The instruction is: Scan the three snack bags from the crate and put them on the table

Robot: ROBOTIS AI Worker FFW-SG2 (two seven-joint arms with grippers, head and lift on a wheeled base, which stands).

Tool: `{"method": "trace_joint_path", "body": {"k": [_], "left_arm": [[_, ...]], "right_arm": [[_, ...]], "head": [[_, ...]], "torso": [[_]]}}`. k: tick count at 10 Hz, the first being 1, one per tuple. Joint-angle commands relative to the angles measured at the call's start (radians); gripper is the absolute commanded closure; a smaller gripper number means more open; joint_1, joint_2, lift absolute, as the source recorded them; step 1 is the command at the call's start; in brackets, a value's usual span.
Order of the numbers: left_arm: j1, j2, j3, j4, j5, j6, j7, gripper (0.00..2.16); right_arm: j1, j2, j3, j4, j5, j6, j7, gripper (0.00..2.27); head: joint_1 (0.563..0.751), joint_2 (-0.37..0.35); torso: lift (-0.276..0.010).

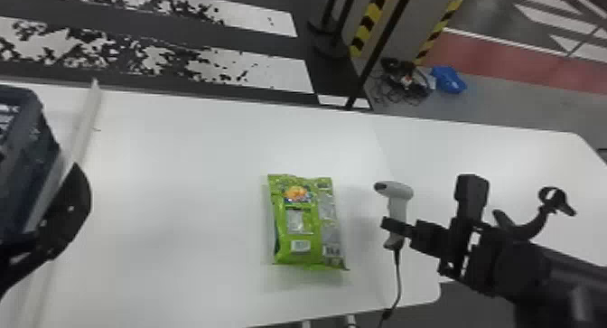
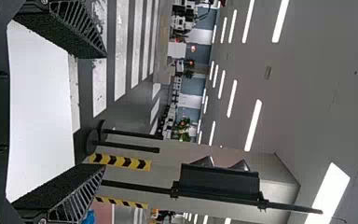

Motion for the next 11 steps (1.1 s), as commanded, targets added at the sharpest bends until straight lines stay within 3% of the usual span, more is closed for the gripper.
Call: {"method": "trace_joint_path", "body": {"k": [1, 4, 5, 6, 8, 9, 11], "left_arm": [[0.001, 0.0, -0.003, -0.002, -0.003, 0.0, 0.0, 0.03], [0.005, 0.005, -0.009, -0.003, -0.006, -0.003, 0.0, 0.03], [0.008, 0.006, -0.009, -0.011, -0.006, 0.0, 0.0, 0.03], [0.011, 0.005, -0.009, -0.02, -0.006, 0.0, 0.0, 0.03], [0.014, 0.005, -0.01, -0.028, -0.008, 0.0, 0.0, 0.03], [0.014, 0.005, -0.01, -0.028, -0.008, 0.0, 0.0, 0.03], [0.014, 0.005, -0.009, -0.029, -0.008, 0.0, 0.002, 0.03]], "right_arm": [[-0.024, -0.018, 0.042, 0.075, 0.052, -0.053, 0.003, 2.22], [-0.053, -0.058, 0.108, 0.172, 0.129, -0.081, 0.006, 2.2], [-0.059, -0.066, 0.128, 0.184, 0.158, -0.078, 0.022, 2.09], [-0.062, -0.08, 0.148, 0.19, 0.178, -0.075, 0.022, 1.77], [-0.073, -0.098, 0.166, 0.201, 0.205, -0.062, 0.03, 0.08], [-0.07, -0.098, 0.166, 0.19, 0.207, -0.059, 0.029, 0.0], [-0.011, -0.087, 0.137, 0.067, 0.192, -0.066, 0.012, 0.05]], "head": [[0.695, -0.35], [0.695, -0.35], [0.695, -0.35], [0.695, -0.35], [0.695, -0.35], [0.695, -0.35], [0.695, -0.35]], "torso": [[-0.094], [-0.094], [-0.094], [-0.094], [-0.094], [-0.094], [-0.094]]}}
